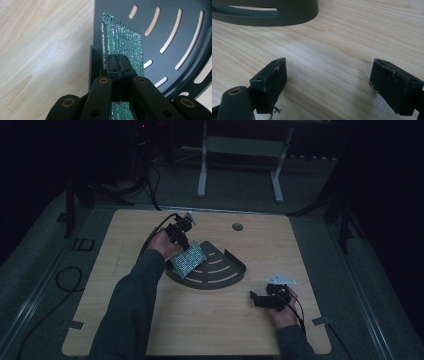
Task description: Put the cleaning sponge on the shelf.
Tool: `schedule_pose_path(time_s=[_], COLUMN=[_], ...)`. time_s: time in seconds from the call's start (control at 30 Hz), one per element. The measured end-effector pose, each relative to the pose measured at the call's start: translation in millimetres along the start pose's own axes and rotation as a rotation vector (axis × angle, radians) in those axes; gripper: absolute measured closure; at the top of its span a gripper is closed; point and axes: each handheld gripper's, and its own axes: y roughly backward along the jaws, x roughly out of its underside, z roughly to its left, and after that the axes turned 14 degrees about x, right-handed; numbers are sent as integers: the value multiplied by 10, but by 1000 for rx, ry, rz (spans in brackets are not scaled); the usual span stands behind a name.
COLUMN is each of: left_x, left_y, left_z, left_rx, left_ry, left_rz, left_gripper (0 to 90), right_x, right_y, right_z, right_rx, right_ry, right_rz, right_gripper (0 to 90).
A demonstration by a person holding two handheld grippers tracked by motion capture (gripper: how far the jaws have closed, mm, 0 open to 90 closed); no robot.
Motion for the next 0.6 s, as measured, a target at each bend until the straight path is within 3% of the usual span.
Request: schedule_pose_path(time_s=[0.37,0.6], left_x=[48,80], left_y=[-82,-97], left_z=[-7,24], left_rx=[-5,-31], left_ry=[-1,0], left_rz=[22,35], left_gripper=[899,897], right_x=[0,0], right_y=[0,0], right_z=[0,0], right_rx=[0,0], right_ry=[0,0], right_rz=[0,0], right_gripper=[137,137])
